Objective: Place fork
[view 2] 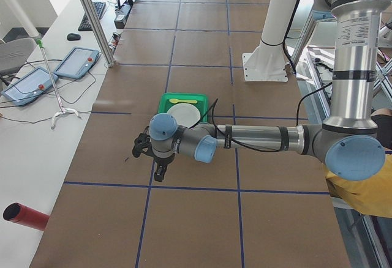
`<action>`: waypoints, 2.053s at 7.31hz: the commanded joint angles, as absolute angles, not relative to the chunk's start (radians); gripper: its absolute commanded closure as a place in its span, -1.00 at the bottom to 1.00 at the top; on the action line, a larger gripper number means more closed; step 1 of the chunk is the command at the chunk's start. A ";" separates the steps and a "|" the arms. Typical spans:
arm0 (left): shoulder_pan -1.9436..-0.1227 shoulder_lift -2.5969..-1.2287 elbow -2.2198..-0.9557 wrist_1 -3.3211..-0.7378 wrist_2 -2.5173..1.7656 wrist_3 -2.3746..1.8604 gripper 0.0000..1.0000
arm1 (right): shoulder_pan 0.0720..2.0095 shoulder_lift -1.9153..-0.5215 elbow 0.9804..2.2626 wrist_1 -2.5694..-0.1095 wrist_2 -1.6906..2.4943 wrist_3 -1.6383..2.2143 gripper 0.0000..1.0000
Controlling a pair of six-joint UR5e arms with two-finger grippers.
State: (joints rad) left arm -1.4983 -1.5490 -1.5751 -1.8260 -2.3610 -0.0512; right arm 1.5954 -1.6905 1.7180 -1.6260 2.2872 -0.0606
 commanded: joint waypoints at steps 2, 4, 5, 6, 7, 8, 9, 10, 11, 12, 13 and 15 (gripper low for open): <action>-1.574 -1.565 -1.640 -1.582 -2.373 0.008 -0.83 | 1.595 -1.690 1.718 -1.626 2.287 -0.061 -1.00; -1.589 -1.563 -1.644 -1.551 -2.370 0.061 -0.83 | 1.595 -1.690 1.718 -1.626 2.287 -0.061 -1.00; -1.607 -1.563 -1.643 -1.551 -2.368 0.080 -0.83 | 1.595 -1.690 1.718 -1.626 2.287 -0.061 -1.00; -1.609 -1.565 -1.644 -1.533 -2.367 0.080 -0.85 | 1.595 -1.690 1.718 -1.626 2.287 -0.060 -1.00; -1.614 -1.565 -1.660 -1.499 -2.367 0.081 -0.85 | 1.595 -1.690 1.718 -1.626 2.287 -0.061 -1.00; -1.615 -1.565 -1.666 -1.499 -2.367 0.081 -0.90 | 1.595 -1.690 1.718 -1.626 2.287 -0.061 -1.00; -1.617 -1.565 -1.666 -1.499 -2.365 0.081 -0.96 | 1.595 -1.690 1.718 -1.626 2.287 -0.061 -1.00; -1.617 -1.563 -1.664 -1.499 -2.364 0.081 -0.98 | 1.595 -1.690 1.718 -1.626 2.287 -0.061 -1.00; -1.618 -1.551 -1.680 -1.502 -2.365 0.084 -0.99 | 1.595 -1.690 1.718 -1.626 2.287 -0.060 -1.00; -1.621 -1.540 -1.681 -1.499 -2.364 0.084 -0.99 | 1.595 -1.690 1.718 -1.626 2.287 -0.061 -1.00; -1.627 -1.533 -1.692 -1.499 -2.368 0.084 -1.00 | 1.595 -1.690 1.718 -1.626 2.287 -0.060 -1.00; -1.628 -1.499 -1.695 -1.518 -2.368 0.086 -1.00 | 1.595 -1.690 1.718 -1.626 2.287 -0.061 -1.00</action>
